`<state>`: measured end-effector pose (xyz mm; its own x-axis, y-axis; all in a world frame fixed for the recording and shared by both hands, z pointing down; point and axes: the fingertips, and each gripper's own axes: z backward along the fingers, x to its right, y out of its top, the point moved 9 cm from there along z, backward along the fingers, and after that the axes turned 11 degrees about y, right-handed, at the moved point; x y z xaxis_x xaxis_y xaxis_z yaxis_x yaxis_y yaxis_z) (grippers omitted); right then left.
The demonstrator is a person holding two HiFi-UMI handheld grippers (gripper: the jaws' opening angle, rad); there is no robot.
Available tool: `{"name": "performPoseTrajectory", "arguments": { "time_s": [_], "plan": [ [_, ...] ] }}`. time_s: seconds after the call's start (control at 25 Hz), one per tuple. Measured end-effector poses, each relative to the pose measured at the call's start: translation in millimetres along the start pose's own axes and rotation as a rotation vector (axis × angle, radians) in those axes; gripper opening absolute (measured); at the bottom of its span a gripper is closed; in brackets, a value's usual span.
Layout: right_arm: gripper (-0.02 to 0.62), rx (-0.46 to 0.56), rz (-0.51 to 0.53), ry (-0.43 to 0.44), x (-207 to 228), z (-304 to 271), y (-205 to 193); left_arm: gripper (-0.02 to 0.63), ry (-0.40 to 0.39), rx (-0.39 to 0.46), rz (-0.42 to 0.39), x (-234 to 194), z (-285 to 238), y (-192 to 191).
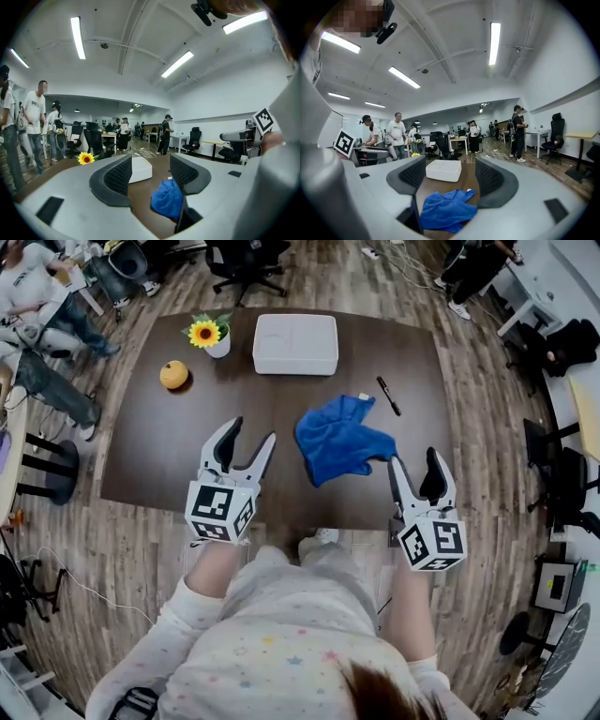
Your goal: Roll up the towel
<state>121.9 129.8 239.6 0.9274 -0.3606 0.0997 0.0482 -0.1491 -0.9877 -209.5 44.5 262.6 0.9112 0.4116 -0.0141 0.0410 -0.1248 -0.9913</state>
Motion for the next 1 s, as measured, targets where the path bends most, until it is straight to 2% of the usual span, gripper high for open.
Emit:
{"name": "performPoseTrajectory", "arguments": {
  "time_s": [0.28, 0.56, 0.88, 1.0],
  "plan": [
    [0.310, -0.056, 0.008, 0.124, 53, -54, -3, 0.232, 0.077, -0.026, 0.029, 13, -34, -14],
    [0.299, -0.125, -0.016, 0.183, 75, -79, -28, 0.232, 0.106, -0.067, 0.050, 21, -44, -36],
    [0.293, -0.211, -0.040, 0.168, 89, -90, -62, 0.232, 0.055, -0.099, 0.094, 24, -60, -61],
    [0.291, -0.253, -0.043, 0.161, 96, -93, -78, 0.232, 0.035, -0.139, 0.103, 28, -63, -75]
  ]
}}
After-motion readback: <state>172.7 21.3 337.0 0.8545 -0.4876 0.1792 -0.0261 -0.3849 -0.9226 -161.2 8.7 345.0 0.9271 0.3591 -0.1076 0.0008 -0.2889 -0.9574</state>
